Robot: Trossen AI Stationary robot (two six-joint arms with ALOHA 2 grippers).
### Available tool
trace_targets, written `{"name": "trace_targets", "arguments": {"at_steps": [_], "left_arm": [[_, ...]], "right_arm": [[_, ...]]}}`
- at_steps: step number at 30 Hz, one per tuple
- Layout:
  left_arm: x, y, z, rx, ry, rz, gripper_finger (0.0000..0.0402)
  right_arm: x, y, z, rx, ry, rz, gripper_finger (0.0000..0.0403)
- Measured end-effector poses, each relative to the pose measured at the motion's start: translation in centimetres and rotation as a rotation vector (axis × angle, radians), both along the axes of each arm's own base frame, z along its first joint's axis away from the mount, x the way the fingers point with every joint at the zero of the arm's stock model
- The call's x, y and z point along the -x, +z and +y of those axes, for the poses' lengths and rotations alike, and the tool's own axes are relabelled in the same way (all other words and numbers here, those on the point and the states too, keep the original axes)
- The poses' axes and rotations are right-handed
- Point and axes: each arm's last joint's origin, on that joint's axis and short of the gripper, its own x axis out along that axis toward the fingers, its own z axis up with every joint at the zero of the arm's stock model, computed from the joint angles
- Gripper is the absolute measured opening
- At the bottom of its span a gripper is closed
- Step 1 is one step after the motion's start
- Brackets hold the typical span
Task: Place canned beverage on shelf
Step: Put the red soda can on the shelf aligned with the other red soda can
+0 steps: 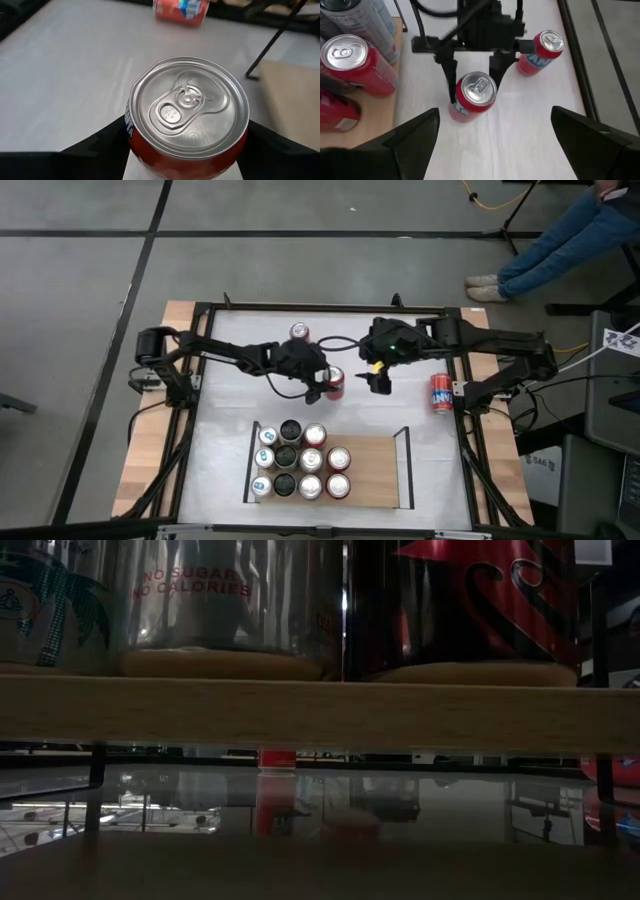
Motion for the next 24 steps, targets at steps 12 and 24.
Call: {"name": "trace_targets", "arguments": {"at_steps": [12, 24], "left_arm": [[0.0, -1.0, 0.3, -0.158, 0.027, 0.075, 0.0297], [0.2, -1.5, 0.3, -0.153, 0.026, 0.128, 0.0300]], "right_arm": [[-0.5, -0.6, 0.0, 0.000, 0.001, 0.023, 0.0372], [-1.4, -1.5, 0.0, 0.001, 0.004, 0.062, 0.0372]]}}
